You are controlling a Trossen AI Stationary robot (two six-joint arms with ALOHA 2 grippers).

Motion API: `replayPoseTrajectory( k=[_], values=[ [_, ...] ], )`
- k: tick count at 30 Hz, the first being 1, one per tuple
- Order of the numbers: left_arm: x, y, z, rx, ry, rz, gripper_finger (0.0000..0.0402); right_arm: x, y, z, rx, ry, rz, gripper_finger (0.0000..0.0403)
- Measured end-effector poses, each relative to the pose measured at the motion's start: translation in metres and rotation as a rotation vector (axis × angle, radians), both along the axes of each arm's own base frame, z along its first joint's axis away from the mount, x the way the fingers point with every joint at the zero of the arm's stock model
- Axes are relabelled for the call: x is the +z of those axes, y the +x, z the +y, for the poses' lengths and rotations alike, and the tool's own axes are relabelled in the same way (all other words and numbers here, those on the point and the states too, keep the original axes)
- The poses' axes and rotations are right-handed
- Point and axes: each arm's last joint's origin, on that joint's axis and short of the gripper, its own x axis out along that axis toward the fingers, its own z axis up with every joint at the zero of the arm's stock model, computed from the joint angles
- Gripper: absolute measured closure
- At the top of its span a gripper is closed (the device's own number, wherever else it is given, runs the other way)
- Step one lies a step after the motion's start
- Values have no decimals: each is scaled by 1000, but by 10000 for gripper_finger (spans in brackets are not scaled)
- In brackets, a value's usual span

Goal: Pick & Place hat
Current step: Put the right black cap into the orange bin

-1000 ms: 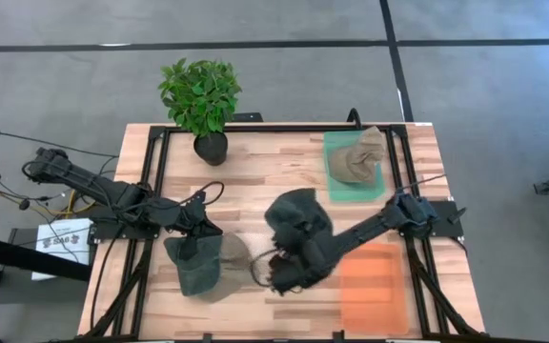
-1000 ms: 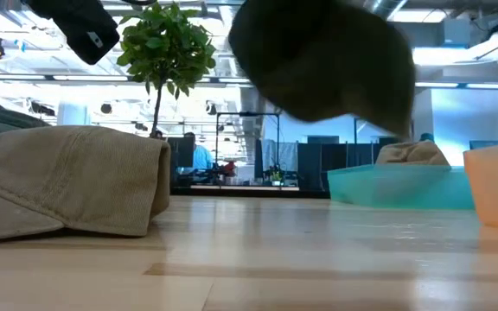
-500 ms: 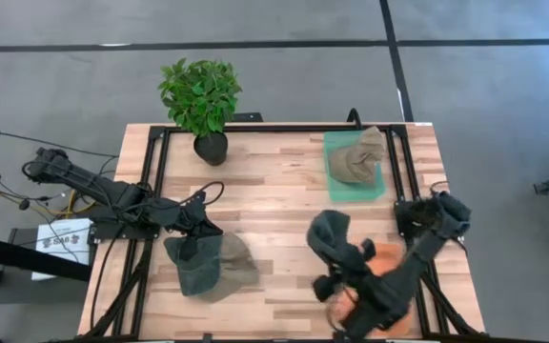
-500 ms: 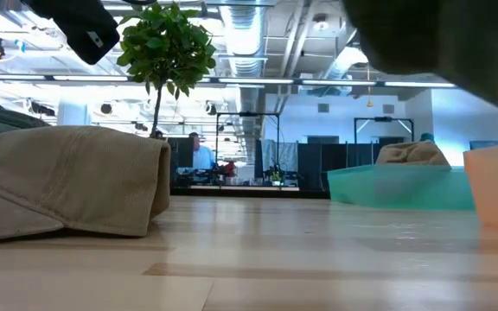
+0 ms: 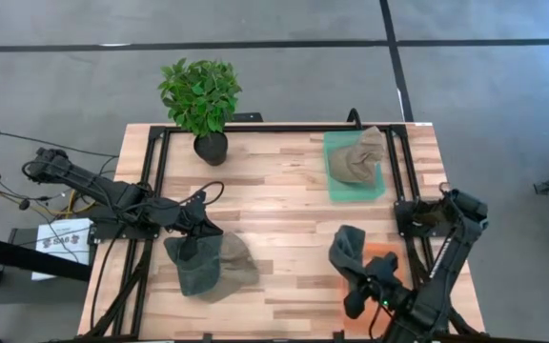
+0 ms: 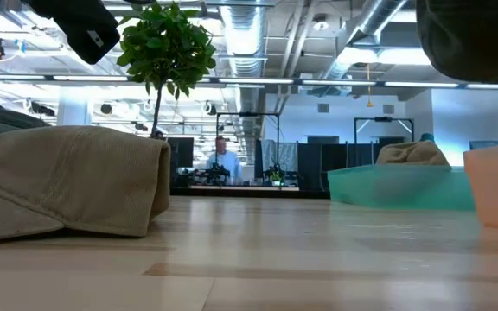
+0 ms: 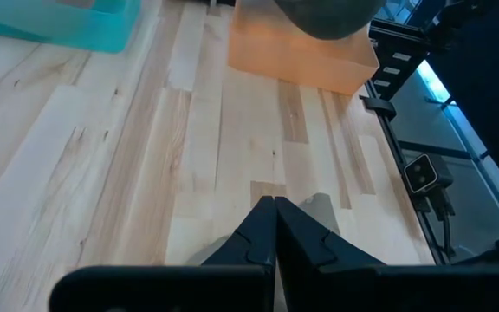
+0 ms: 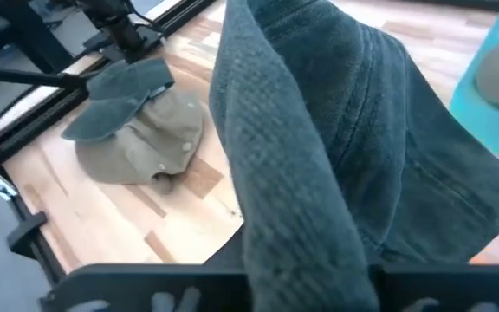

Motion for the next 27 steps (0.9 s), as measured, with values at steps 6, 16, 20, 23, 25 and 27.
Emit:
replayPoseTrajectory(
  k=[6,16,20,23,25,27],
  values=[
    [3,2,-1,1,-14,-36,402,-28,-6,-4,-15,-62,35,403],
    [9,4,-1,10,-35,-99,401,-46,-18,-9,13,-145,79,399],
    [12,6,-1,33,-38,-138,401,-57,-20,-8,24,-137,41,389],
    [15,7,-1,51,-40,-163,401,-56,-17,-7,50,-167,-38,391],
    [16,7,-1,61,-44,-183,401,-57,-17,-7,51,-173,-28,398],
    [17,8,-1,69,-45,-194,402,-63,-19,-7,49,-174,10,400]
  ],
)
